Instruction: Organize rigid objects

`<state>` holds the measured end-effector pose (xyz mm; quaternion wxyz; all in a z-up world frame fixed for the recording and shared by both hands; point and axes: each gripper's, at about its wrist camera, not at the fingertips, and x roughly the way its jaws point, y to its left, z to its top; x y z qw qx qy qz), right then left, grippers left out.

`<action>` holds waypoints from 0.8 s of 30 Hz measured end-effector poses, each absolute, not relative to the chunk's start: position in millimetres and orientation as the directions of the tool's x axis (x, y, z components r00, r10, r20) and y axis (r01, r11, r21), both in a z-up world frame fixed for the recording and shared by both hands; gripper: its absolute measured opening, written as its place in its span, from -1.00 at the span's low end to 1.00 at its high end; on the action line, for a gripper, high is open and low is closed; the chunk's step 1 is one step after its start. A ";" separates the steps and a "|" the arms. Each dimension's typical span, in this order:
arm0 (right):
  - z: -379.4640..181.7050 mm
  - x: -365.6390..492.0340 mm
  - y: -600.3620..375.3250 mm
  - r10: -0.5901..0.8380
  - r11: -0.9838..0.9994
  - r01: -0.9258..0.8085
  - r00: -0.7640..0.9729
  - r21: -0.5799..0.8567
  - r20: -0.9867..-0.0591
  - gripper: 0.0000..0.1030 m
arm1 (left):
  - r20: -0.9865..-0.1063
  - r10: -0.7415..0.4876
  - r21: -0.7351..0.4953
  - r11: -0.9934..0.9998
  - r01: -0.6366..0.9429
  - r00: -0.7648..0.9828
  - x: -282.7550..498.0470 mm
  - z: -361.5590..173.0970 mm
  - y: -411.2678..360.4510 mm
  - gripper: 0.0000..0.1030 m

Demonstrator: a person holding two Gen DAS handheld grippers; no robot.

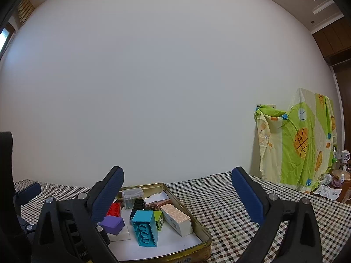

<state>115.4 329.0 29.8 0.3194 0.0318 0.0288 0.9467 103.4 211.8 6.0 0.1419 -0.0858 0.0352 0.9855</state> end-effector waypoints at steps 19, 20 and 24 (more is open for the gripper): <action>31.2 121.0 328.7 0.606 -0.795 -0.601 -0.794 0.084 0.057 0.95 | -0.192 0.244 0.064 -0.964 -0.260 -0.951 100.6 4.9 210.5 0.99; 31.0 121.2 328.6 0.605 -0.795 -0.600 -0.794 0.085 0.059 0.95 | -0.191 0.243 0.064 -0.964 -0.259 -0.951 100.5 4.9 210.4 0.99; 31.4 121.5 328.2 0.605 -0.796 -0.599 -0.794 0.088 0.062 0.95 | -0.189 0.243 0.067 -0.963 -0.259 -0.952 101.6 5.2 209.8 0.99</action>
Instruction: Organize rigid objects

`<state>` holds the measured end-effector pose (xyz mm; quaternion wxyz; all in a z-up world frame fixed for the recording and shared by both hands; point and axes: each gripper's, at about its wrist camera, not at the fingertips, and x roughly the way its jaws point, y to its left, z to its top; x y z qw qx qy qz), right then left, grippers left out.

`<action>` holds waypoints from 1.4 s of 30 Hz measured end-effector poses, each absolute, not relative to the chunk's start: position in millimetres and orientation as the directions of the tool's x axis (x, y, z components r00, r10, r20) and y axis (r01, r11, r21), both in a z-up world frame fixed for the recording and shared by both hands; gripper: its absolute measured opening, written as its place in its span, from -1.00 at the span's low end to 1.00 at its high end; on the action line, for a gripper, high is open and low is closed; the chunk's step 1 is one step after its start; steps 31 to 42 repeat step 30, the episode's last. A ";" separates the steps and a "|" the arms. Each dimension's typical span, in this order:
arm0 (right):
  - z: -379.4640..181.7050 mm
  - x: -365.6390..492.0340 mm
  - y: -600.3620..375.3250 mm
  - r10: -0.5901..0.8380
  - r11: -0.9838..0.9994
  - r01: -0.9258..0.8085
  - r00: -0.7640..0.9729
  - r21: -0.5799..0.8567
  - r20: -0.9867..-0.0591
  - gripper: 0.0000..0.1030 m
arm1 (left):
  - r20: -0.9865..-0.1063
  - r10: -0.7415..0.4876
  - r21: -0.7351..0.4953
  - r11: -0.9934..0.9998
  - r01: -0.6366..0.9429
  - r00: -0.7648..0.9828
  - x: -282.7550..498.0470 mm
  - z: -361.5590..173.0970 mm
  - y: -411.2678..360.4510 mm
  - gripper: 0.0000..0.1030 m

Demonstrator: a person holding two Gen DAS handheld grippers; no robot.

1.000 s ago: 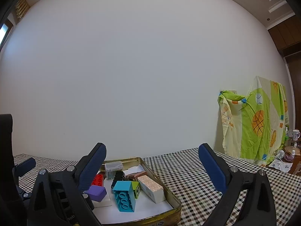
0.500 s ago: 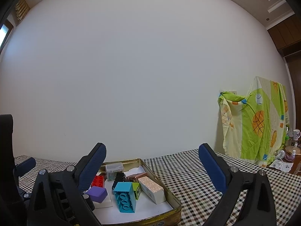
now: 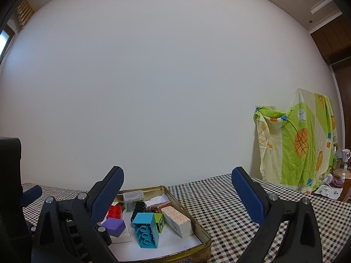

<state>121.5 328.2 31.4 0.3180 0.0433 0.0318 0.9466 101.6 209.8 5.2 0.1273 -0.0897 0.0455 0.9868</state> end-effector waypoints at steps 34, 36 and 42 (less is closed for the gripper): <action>33.3 124.5 325.7 0.621 -0.782 -0.615 -0.782 0.099 0.057 0.95 | -0.198 0.250 0.058 -0.962 -0.266 -0.948 101.2 3.5 209.8 0.99; 33.3 124.5 325.7 0.621 -0.782 -0.615 -0.782 0.099 0.057 0.95 | -0.198 0.250 0.058 -0.962 -0.266 -0.948 101.2 3.5 209.8 0.99; 33.3 124.5 325.7 0.621 -0.782 -0.615 -0.782 0.099 0.057 0.95 | -0.198 0.250 0.058 -0.962 -0.266 -0.948 101.2 3.5 209.8 0.99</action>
